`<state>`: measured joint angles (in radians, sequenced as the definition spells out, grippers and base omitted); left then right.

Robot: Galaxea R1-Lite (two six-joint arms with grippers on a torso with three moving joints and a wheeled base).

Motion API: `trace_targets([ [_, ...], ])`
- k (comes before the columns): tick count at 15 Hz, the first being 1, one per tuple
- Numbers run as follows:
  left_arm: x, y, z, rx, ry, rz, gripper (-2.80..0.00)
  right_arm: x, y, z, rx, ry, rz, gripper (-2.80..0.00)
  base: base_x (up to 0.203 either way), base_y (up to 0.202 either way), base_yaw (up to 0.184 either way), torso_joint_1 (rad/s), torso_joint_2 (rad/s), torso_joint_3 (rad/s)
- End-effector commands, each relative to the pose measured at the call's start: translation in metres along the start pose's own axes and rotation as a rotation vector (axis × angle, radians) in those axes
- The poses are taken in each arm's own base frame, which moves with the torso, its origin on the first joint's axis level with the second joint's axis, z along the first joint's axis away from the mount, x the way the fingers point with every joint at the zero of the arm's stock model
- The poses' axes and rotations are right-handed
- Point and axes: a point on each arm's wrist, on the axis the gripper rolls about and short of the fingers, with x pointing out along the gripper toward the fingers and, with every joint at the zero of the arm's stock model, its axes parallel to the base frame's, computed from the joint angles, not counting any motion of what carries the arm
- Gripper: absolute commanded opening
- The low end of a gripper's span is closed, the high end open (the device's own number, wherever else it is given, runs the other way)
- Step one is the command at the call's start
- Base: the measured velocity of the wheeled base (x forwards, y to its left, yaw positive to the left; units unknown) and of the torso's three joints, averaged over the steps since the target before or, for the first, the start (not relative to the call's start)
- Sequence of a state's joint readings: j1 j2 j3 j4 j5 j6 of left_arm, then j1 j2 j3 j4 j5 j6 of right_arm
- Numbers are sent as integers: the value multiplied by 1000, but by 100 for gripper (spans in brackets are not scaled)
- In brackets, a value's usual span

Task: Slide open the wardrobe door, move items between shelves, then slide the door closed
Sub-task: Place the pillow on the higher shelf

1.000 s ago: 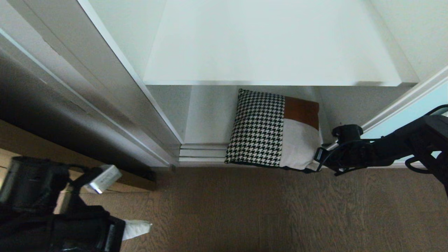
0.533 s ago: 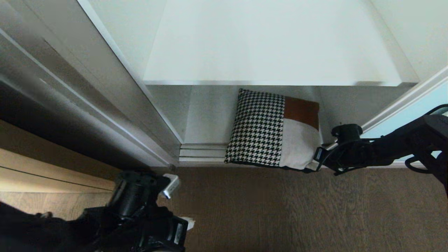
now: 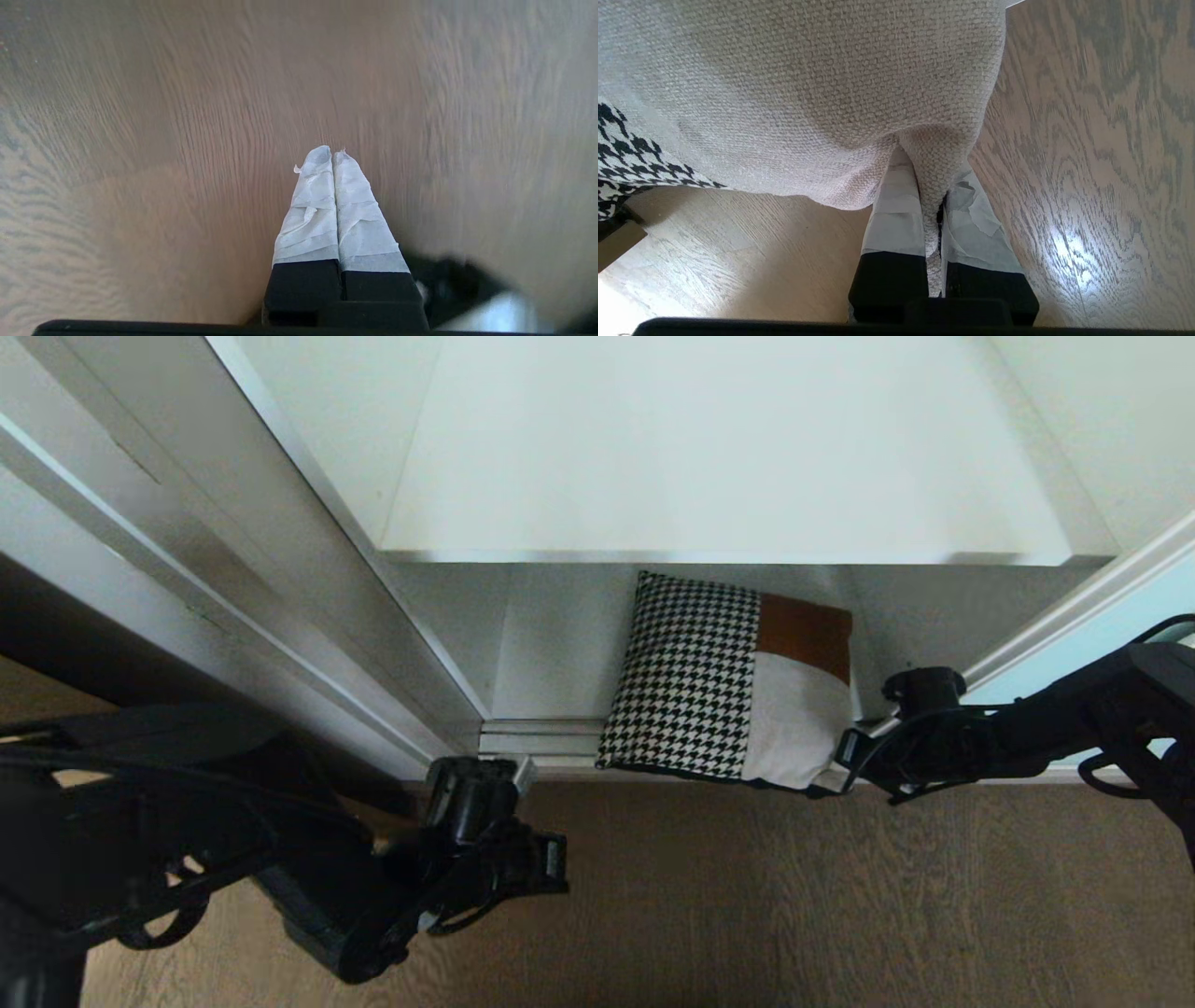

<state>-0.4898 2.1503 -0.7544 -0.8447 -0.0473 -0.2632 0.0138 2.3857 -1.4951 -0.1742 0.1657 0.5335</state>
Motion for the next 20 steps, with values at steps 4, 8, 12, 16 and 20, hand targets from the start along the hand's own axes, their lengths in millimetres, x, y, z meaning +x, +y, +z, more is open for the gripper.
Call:
trace_targets([
  [4, 40, 34, 44, -163, -30, 73, -280, -15, 11, 11, 1, 22, 4, -280, 0, 0, 0, 0, 0, 0],
  [8, 68, 43, 53, -208, 4, 96, -280, -13, 13, 15, 2, 39, 1, -280, 0, 0, 0, 0, 0, 0],
  [12, 84, 40, 71, -230, 27, 32, 0, -4, 9, 10, 4, 62, 13, -280, 0, 0, 0, 0, 0, 0],
  [16, 95, 36, 88, -362, 71, -101, 0, -5, 5, 12, 11, 69, 26, -280, 0, 0, 0, 0, 0, 0],
  [20, 115, 40, 79, -358, 67, -145, 0, -9, -1, 14, 22, 77, 34, -280, 0, 0, 0, 0, 0, 0],
])
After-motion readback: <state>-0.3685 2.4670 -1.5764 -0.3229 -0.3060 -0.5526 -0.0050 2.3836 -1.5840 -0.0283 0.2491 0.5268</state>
